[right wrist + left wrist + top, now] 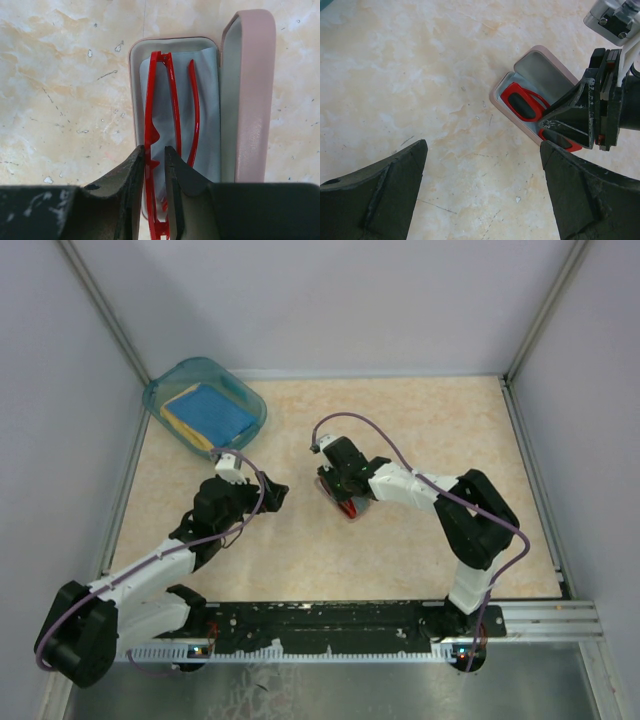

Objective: Organize the sunglasses
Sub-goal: Place the sunglasses in the sunglasses case.

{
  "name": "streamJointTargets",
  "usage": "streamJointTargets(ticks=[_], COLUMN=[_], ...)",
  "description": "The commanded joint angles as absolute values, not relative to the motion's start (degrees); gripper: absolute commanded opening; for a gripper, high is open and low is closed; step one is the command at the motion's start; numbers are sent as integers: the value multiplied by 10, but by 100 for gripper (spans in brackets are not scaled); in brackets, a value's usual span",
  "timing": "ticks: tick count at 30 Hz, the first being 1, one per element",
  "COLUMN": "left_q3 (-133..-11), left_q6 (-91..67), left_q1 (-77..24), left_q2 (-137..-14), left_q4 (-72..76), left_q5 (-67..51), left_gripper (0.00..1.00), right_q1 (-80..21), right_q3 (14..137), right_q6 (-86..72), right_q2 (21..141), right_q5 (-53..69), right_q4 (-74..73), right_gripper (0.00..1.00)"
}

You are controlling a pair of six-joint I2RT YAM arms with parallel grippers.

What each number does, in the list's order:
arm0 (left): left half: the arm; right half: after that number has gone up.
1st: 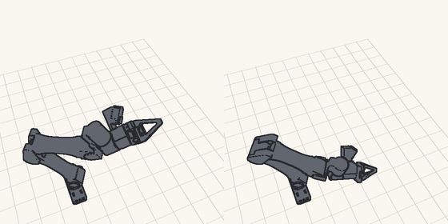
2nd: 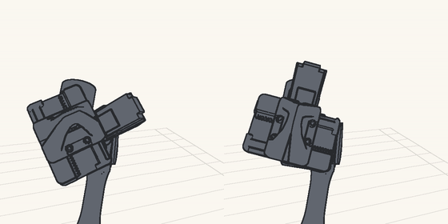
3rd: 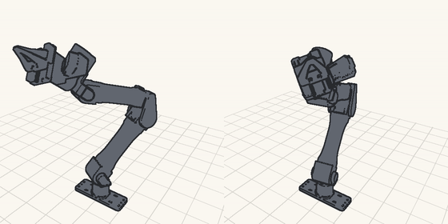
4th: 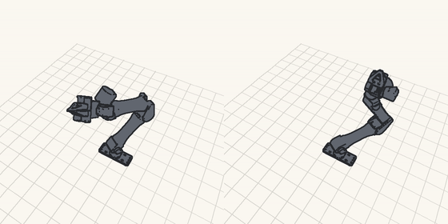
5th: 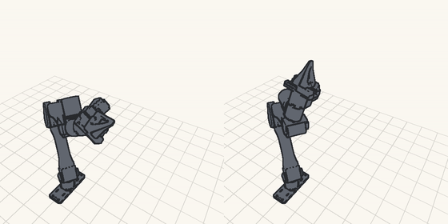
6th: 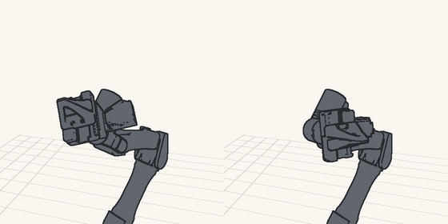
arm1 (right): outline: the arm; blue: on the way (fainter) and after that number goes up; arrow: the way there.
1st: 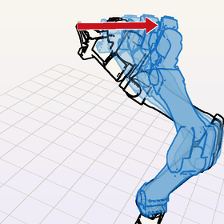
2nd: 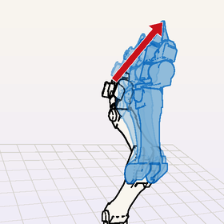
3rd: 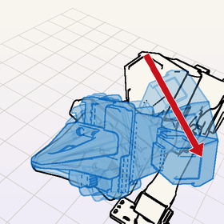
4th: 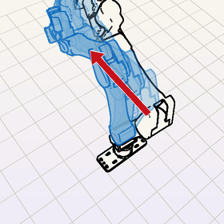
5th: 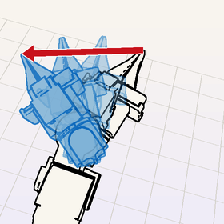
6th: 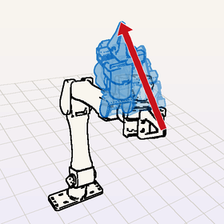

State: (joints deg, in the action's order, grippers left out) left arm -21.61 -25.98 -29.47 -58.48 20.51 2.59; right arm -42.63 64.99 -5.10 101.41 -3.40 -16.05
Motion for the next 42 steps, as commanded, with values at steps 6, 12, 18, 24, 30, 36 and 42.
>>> streamJointTargets(ticks=[6,12,18,24,30,36,42], left_q3=[-220,-214,-217,-216,-217,-217,-217], left_q6=[-263,-264,-265,-265,-265,-266,-266], left_q1=[-292,-292,-292,-293,-292,-292,-292], left_q2=[-583,-579,-584,-585,-586,-587,-590], left_q4=[208,209,214,213,213,214,216], left_q5=[27,30,24,23,21,19,16], left_gripper=[100,100,100,100,100,100,100], right_q1=[-431,-431,-431,-431,-431,-431,-431], right_q3=[675,674,672,672,671,670,669], right_q6=[-42,-42,-39,-37,-36,-33,-28], right_q2=[982,977,973,970,966,962,955], right_q5=[-45,-49,-56,-61,-76,-88,-95], right_q4=[-154,-155,-155,-158,-160,-163,-164], right_gripper=[24,24,24,25,25,26,26])
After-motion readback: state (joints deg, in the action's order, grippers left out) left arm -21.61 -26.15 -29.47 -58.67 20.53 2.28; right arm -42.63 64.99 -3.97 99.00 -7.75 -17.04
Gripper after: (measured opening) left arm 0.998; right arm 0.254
